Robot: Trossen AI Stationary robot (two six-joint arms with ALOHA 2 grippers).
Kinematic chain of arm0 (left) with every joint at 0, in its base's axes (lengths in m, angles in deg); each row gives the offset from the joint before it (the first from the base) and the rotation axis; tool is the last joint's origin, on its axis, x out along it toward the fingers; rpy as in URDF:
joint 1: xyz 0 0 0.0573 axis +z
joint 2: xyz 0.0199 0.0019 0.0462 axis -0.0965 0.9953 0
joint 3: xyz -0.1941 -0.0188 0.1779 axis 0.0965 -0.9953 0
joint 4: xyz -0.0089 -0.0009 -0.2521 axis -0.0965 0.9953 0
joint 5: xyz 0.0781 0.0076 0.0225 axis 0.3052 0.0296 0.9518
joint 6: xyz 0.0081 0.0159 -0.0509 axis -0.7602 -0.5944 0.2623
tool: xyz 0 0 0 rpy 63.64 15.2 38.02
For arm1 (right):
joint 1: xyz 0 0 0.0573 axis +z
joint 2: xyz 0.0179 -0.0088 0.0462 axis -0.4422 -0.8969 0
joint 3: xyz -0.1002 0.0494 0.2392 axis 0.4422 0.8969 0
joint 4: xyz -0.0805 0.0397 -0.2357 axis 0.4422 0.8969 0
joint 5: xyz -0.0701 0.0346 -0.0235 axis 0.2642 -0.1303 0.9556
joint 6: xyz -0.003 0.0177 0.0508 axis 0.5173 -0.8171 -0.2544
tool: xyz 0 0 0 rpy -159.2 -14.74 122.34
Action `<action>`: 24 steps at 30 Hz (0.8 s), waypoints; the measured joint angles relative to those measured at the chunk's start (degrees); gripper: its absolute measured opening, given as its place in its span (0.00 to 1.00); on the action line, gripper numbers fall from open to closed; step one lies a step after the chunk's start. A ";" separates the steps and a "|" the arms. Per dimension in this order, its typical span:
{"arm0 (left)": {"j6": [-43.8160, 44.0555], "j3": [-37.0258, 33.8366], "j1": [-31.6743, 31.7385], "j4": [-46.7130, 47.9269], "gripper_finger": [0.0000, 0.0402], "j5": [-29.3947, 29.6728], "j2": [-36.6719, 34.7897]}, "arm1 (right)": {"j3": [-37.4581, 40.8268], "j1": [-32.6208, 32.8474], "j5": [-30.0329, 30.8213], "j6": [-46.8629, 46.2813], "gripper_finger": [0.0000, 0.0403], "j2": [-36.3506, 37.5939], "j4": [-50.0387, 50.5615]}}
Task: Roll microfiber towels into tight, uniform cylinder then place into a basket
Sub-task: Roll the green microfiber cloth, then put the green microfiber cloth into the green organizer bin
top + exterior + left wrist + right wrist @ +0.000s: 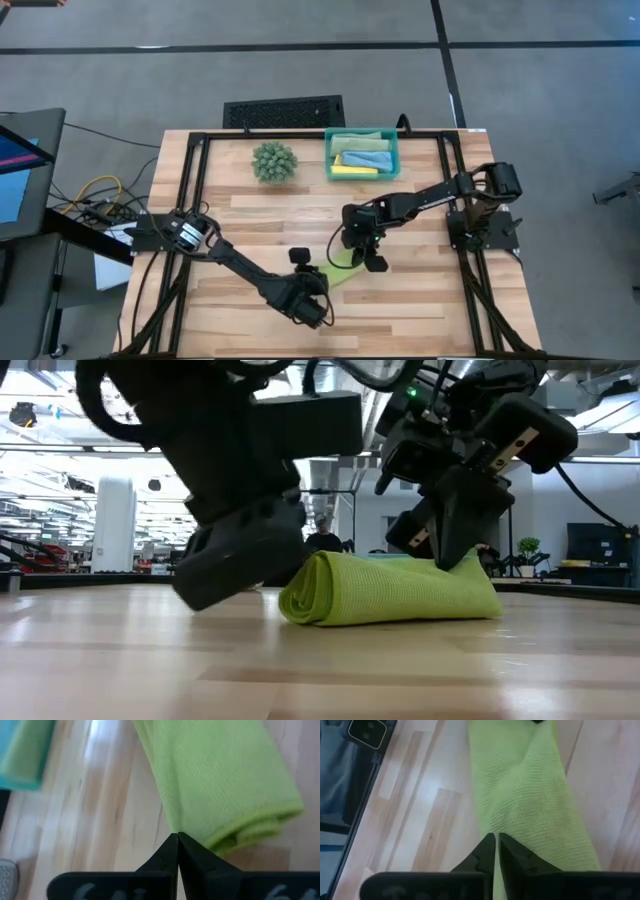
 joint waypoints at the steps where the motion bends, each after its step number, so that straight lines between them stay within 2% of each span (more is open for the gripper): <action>1: 0.02 -0.38 0.00 0.13 0.00 -0.08 0.00 | 0.00 0.00 0.02 -0.47 0.12 -0.01 0.00; 6: 0.58 -0.69 -0.14 1.28 0.00 -0.06 0.00 | 0.00 -0.50 -0.04 -1.39 0.16 -0.02 0.56; 9: 1.96 1.67 -0.69 6.56 0.00 2.20 -0.08 | 0.00 -1.30 -1.44 -1.39 0.24 -0.04 0.39; 13: 2.40 5.23 -2.12 9.36 0.00 4.91 -0.78 | -0.02 -2.70 -6.93 -1.12 0.37 -0.04 -1.39; 15: 1.54 6.47 -2.70 8.78 0.00 5.74 -0.79 | -0.01 -3.02 -9.11 -0.96 0.43 -0.04 -3.64; 19: -1.39 6.74 -2.97 3.96 0.00 5.34 -0.79 | -0.02 -2.30 -8.99 -1.23 0.51 -0.04 -10.50; 24: -3.80 3.82 -1.71 -1.28 0.00 1.19 -0.79 | -0.07 -2.03 -5.92 -1.71 0.51 -0.04 -8.49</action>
